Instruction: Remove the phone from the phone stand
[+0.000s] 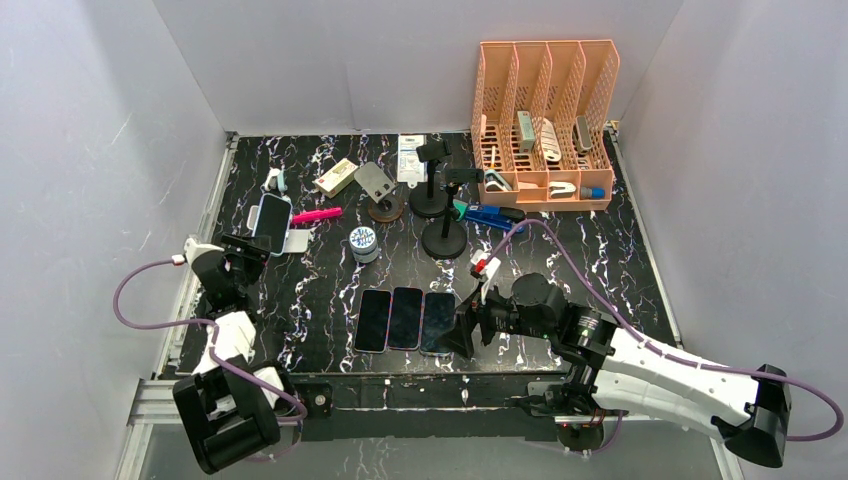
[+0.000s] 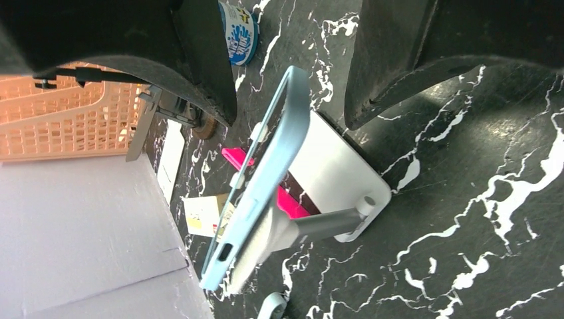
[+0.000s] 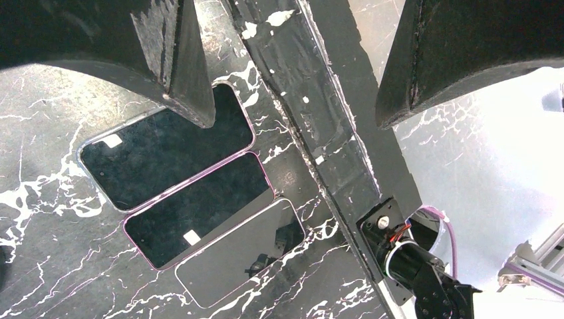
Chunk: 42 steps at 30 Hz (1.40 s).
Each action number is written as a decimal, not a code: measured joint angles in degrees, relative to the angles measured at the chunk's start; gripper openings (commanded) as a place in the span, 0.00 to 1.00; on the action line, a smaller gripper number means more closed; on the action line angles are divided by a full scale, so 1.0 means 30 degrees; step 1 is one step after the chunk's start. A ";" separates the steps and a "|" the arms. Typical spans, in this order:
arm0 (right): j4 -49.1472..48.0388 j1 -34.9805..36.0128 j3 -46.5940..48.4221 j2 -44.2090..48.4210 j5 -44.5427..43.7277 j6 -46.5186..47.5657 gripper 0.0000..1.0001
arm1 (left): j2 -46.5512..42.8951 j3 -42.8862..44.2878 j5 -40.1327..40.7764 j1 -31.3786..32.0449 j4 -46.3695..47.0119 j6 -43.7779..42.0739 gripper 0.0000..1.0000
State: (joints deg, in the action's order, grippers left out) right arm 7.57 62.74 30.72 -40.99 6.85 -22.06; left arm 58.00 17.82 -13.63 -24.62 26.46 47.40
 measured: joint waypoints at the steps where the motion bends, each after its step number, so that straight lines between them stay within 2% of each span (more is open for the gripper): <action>1: -0.0007 0.0000 0.0000 -0.0036 0.0000 0.0000 0.97 | 0.0182 -0.0109 -0.0073 -0.0095 0.0168 0.0102 0.56; 24: -0.0619 0.0000 0.0000 -0.1115 0.0138 -0.0007 0.97 | 0.2943 -0.0663 -0.1829 -0.0670 0.4291 0.1654 0.40; 42: -0.0729 0.0000 0.0000 -0.1246 0.0138 -0.0022 0.97 | 0.2812 -0.1107 -0.2135 -0.0743 0.4590 0.1880 0.22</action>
State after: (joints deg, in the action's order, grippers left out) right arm 5.39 62.74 30.72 -44.73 7.27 -22.13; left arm 66.43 14.50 -20.03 -26.85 40.23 53.04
